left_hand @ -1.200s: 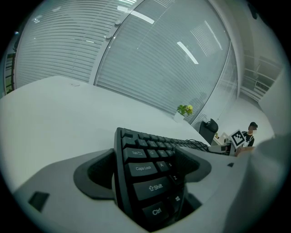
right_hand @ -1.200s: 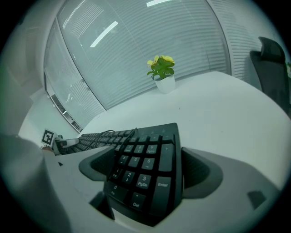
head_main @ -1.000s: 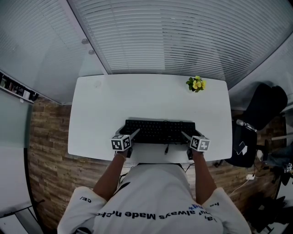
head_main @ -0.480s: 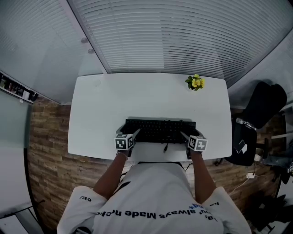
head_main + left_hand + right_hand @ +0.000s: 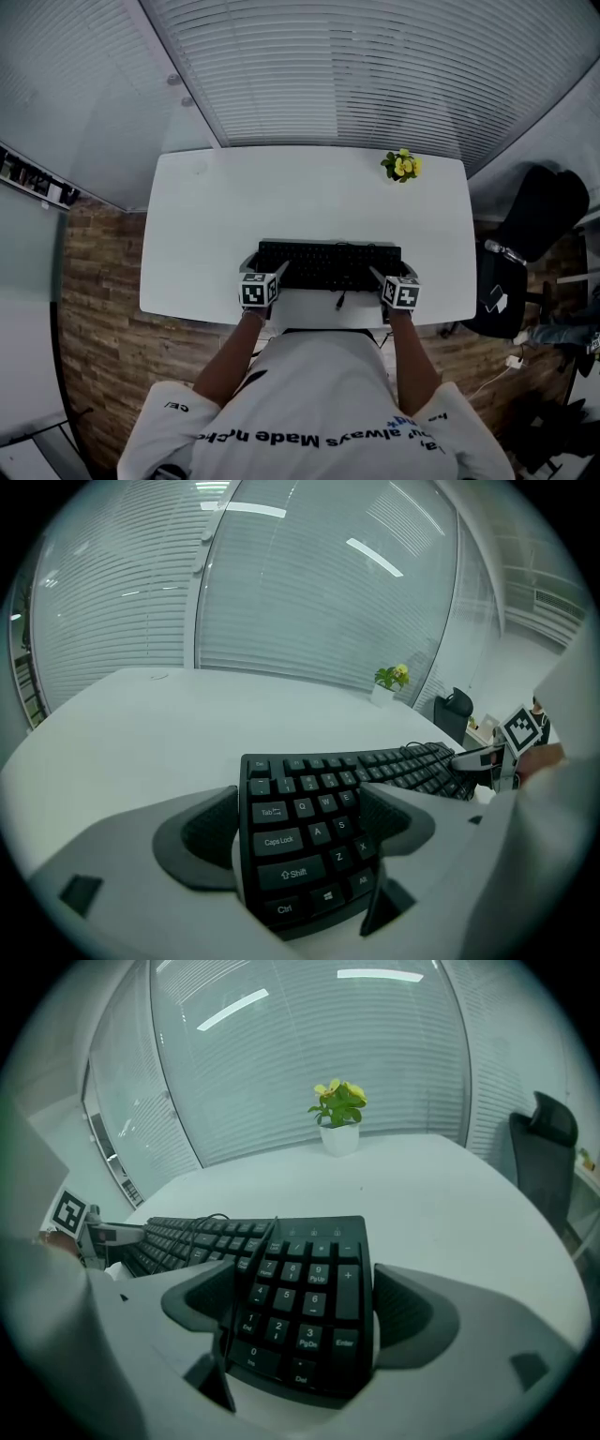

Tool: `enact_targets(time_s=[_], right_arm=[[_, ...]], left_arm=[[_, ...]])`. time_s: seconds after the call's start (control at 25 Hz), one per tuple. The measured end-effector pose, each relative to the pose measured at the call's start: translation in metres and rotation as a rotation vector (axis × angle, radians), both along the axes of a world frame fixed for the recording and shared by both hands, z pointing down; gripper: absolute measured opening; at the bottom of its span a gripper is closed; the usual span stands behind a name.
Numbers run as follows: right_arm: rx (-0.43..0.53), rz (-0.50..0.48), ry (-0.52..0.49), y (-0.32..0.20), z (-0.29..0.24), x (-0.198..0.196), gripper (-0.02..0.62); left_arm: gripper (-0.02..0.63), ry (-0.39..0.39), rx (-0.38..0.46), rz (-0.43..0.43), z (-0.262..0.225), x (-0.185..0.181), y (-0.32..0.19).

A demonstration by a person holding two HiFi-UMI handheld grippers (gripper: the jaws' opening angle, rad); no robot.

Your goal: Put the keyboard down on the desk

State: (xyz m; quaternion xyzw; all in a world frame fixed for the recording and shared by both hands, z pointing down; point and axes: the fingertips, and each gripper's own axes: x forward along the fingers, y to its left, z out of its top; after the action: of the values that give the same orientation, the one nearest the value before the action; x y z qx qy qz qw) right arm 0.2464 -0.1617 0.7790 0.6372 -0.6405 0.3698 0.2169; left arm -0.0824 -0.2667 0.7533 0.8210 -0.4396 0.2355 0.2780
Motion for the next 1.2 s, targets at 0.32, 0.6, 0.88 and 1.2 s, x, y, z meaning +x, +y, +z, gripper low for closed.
enact_targets(time_s=[0.32, 0.6, 0.88, 1.2], right_arm=[[0.061, -0.036, 0.084, -0.001, -0.016, 0.005, 0.42], [0.185, -0.063, 0.149, -0.004, -0.071, 0.009, 0.263], [0.333, -0.11, 0.129, -0.017, -0.142, -0.01, 0.127], [0.46, -0.192, 0.133, -0.026, -0.222, -0.046, 0.065]], left_arm=[[0.407, 0.004, 0.036, -0.018, -0.011, -0.007, 0.001], [0.269, 0.056, 0.141, -0.015, -0.062, -0.007, 0.003], [0.133, 0.152, 0.291, 0.051, -0.141, 0.02, 0.001], [0.078, 0.265, 0.402, 0.129, -0.219, 0.048, 0.009]])
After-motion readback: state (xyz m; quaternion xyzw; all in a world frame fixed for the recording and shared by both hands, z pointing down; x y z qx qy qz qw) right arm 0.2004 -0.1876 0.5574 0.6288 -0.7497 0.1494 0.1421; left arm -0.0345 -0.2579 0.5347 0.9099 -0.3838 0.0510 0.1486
